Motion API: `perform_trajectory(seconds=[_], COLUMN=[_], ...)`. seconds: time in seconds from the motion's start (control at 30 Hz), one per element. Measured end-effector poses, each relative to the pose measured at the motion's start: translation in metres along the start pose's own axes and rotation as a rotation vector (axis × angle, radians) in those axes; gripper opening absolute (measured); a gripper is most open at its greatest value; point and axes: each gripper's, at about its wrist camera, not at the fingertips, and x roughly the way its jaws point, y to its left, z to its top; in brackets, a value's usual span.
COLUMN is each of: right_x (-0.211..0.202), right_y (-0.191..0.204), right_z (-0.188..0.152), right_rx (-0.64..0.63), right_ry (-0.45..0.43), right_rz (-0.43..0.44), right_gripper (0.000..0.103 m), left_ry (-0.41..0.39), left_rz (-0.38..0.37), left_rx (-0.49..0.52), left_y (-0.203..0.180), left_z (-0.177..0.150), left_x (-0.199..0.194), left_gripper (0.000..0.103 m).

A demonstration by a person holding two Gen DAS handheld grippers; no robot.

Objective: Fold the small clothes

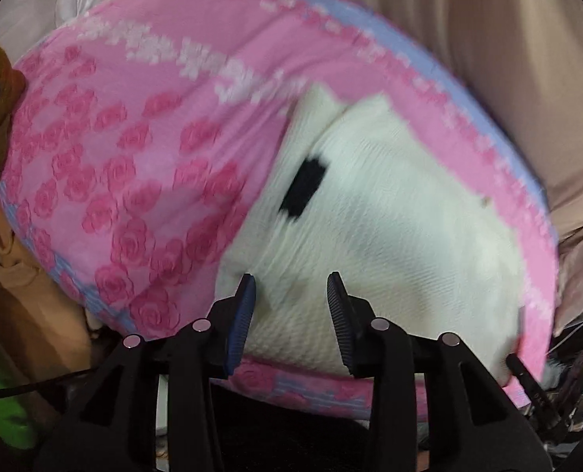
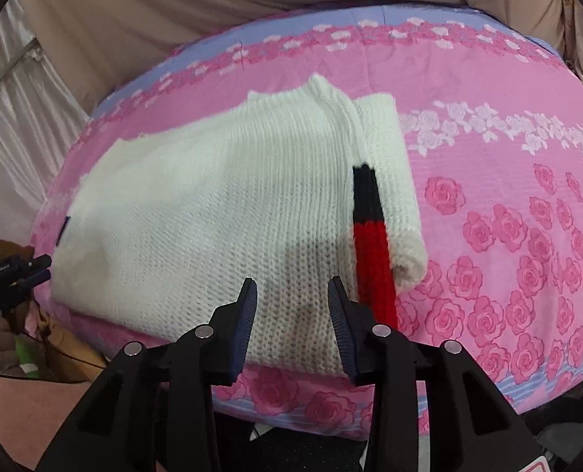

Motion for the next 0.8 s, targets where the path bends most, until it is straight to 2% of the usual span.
perform_trajectory(seconds=[0.03,0.1,0.27,0.37,0.47,0.5,0.53,0.6,0.67,0.73,0.8], right_x=[0.013,0.014,-0.011,-0.015,-0.017,-0.017,-0.017,-0.018,-0.02,-0.022,-0.024], right_y=[-0.007,-0.015,-0.011,-0.016,-0.025,-0.025,-0.025,-0.026,-0.022,-0.016,-0.011], right_z=[-0.003,-0.004,-0.004,-0.005,-0.005,-0.004,-0.003,-0.002,-0.001,0.001,0.003], right_rx=[0.007,0.034,0.062,0.095,0.142,0.149,0.15,0.152,0.147,0.132,0.116], right_ry=[0.027,0.013,-0.044,-0.067,-0.08,-0.083,-0.084,-0.086,-0.095,-0.106,-0.118], right_rz=[-0.033,-0.014,-0.018,-0.033,-0.022,-0.023,-0.027,-0.019,-0.004,0.007,0.016], right_gripper=[0.022,0.018,0.024,0.037,0.038,0.04,0.044,0.045,0.045,0.045,0.045], left_ry=[0.031,0.031,-0.01,0.014,0.041,0.03,0.024,0.015,0.001,0.006,0.025], left_rz=[0.031,0.019,-0.061,-0.041,-0.057,-0.058,-0.069,-0.086,-0.07,-0.083,-0.138], left_rx=[-0.017,-0.046,-0.122,-0.141,-0.16,-0.163,-0.165,-0.173,-0.169,-0.176,-0.218], left_y=[0.004,0.01,0.016,0.019,0.021,0.02,0.018,0.014,0.009,0.012,0.019], left_z=[0.0,0.0,0.01,0.016,0.015,0.016,0.016,0.019,0.02,0.022,0.025], left_x=[0.016,0.022,-0.002,0.007,0.021,0.024,0.026,0.028,0.03,0.031,0.032], left_gripper=[0.034,0.033,0.036,0.044,0.05,0.055,0.065,0.073,0.065,0.034,0.025])
